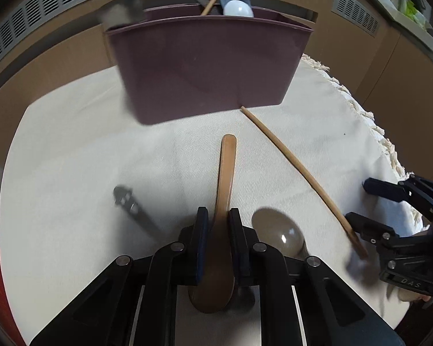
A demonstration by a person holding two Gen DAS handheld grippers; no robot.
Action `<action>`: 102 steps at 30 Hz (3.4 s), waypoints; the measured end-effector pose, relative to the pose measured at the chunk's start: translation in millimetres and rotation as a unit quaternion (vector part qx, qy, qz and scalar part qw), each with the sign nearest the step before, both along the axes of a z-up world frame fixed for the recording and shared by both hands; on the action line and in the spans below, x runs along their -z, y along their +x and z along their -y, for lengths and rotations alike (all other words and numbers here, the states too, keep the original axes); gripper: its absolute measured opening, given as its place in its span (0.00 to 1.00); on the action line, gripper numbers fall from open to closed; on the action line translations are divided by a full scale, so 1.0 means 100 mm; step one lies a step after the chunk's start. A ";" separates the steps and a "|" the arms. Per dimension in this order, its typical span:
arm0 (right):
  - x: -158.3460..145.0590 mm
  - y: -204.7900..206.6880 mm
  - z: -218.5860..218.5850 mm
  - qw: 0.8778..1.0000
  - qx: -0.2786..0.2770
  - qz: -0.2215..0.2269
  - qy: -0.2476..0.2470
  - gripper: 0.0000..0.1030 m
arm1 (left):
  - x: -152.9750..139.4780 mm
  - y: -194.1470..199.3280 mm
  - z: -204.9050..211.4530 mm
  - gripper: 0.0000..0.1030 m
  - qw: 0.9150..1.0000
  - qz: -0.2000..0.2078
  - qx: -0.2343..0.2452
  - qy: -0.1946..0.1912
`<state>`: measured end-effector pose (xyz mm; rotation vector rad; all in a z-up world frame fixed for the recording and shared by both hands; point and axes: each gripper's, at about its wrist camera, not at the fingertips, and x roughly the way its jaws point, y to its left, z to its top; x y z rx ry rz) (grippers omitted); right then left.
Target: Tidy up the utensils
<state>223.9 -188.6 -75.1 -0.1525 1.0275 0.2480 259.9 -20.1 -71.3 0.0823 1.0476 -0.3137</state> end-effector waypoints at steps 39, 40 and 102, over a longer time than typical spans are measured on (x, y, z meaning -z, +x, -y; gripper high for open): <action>-0.03 -0.14 -0.90 0.991 -0.129 0.011 0.025 0.40 | -0.19 -0.79 -1.00 0.23 0.989 0.033 -0.116 -0.083; 0.01 -0.09 -0.89 0.993 -0.117 0.008 0.010 0.39 | -0.18 -0.80 -0.98 0.23 0.989 0.030 -0.114 -0.084; -1.88 0.24 0.06 0.952 0.014 0.285 0.108 0.28 | -2.14 -0.25 -0.44 0.11 0.931 0.289 -0.020 -0.223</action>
